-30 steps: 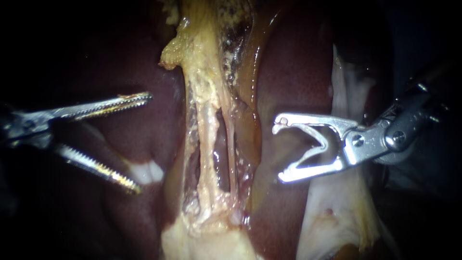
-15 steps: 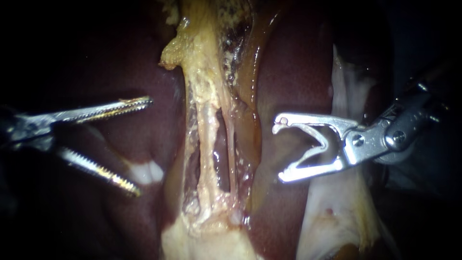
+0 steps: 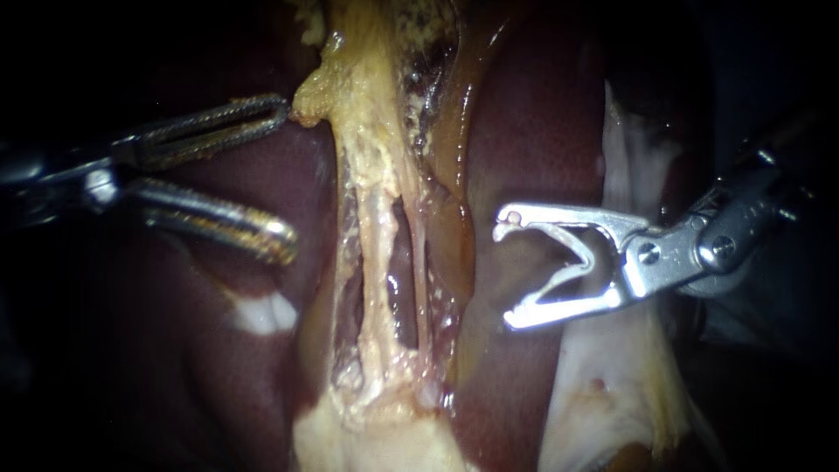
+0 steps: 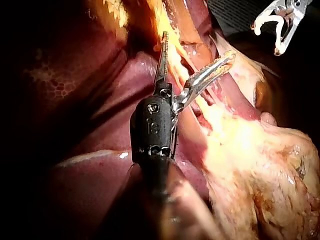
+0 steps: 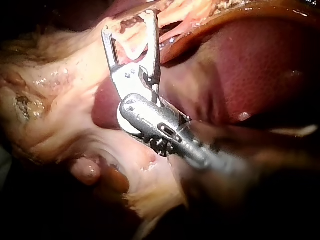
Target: Grabbing gallbladder
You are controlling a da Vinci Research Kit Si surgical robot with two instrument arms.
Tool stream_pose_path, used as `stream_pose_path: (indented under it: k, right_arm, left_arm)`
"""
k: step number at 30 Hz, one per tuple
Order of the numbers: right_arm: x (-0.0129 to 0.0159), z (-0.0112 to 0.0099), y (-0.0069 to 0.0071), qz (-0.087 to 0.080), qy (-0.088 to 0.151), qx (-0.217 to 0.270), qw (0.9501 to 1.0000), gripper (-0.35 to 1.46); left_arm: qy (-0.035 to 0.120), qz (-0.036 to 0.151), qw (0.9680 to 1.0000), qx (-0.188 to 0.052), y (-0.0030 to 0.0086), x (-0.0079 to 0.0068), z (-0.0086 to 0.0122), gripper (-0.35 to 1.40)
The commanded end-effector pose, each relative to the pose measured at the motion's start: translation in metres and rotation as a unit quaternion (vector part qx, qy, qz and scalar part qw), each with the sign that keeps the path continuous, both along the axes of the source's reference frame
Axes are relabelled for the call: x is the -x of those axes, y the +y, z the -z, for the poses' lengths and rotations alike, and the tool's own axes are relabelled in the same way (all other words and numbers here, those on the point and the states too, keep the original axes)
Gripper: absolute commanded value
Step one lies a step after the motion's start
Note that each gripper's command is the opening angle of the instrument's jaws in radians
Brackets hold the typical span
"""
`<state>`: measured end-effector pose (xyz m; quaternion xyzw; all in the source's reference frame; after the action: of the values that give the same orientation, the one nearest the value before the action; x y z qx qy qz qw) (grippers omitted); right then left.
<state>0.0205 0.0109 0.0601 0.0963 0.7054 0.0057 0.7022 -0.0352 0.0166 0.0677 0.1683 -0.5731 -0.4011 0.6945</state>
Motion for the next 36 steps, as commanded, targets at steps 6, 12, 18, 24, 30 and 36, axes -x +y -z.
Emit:
stream_pose_path:
  k: [6,12,18,24,30,36]
  right_arm:
    - [0.0000,-0.0001,0.0000,0.000,0.000,0.000,1.0000,0.60]
    - [0.0001,-0.0001,0.0000,0.000,0.000,0.000,1.0000,0.60]
    - [0.0001,-0.0001,0.0000,0.000,0.000,0.000,1.0000,0.60]
    - [0.0000,0.0000,-0.0001,0.000,0.000,0.000,1.0000,0.60]
    - [0.0000,0.0000,-0.0001,0.000,0.000,0.000,1.0000,0.60]
    - [0.0000,0.0001,-0.0001,0.001,0.001,0.000,1.0000,0.60]
  left_arm:
    - [-0.002,0.024,0.9993,-0.027,0.0023,0.0001,-0.0015,0.98]
    - [0.010,0.048,0.9983,-0.034,0.0036,-0.0010,-0.0026,0.96]
    - [0.017,0.059,0.9975,-0.034,0.0039,-0.0028,-0.0029,0.94]
    - [0.022,0.067,0.9970,-0.033,0.0038,-0.0027,-0.0035,0.93]
    - [0.019,0.062,0.9970,-0.041,0.0033,-0.0015,-0.0055,0.89]
    - [0.021,0.060,0.9966,-0.052,0.0035,-0.0015,-0.0075,0.83]
